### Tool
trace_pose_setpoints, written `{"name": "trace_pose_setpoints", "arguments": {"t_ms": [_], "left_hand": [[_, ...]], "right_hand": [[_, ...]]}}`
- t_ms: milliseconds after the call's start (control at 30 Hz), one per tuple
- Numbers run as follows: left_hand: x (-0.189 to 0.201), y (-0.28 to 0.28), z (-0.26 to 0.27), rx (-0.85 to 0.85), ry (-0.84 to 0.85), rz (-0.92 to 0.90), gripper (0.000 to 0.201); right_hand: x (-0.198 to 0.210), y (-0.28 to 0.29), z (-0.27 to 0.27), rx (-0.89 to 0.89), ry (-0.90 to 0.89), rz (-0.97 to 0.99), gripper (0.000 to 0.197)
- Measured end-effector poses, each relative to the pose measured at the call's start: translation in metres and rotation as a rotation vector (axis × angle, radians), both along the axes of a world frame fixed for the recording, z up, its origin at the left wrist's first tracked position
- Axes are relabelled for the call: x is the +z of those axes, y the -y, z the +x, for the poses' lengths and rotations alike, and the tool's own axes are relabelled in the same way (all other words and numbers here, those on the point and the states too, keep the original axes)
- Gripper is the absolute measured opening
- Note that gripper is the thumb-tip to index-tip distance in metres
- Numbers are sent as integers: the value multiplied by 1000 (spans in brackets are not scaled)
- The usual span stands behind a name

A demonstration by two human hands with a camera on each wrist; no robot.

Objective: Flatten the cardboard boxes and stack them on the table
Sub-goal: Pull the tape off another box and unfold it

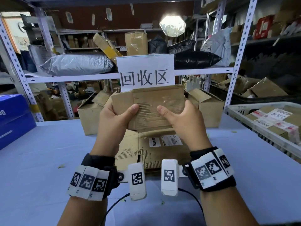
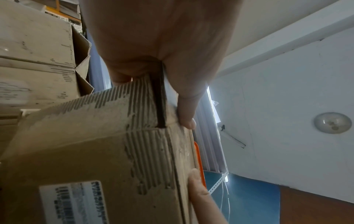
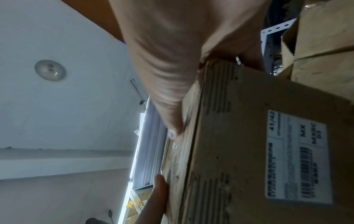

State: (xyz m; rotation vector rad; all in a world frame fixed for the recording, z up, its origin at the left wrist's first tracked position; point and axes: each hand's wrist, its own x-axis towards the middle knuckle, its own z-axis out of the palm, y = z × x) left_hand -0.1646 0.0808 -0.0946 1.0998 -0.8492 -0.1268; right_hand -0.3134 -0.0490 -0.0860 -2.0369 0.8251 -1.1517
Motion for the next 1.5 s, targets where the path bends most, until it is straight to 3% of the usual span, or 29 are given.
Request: {"name": "trace_pose_setpoints", "arguments": {"t_ms": [200,467,633,800,933,1033,1133,1500], "left_hand": [[-6,4,-4,-21,-38,-6,40],[-1,4,-7,-18,-18,-21,27],[0,3,-10,-44,-53,-54,36],[0,3,-10,-52,-56,-65,37],[-2,6,-12,-50,-47,-53,40],[-3,6,-13,-49,-46,-45,40],[-2,4,-13,-54,-53,-50,36],[2,-2,-8,17,-23,-51,29]], "right_hand": [[-10,0,7,-156,149,-108,45],[-9,1,7,-216,223,-193,41],[-6,5,6,-172,203,-205,33],[-6,11,2,-108,182,-156,35],[-5,8,1,-120,99,-147,53],[-4,9,1,-181,145,-173,43],[-5,10,-1,-197,210,-219,46],[-6,18,-5,18,328,-107,54]]}}
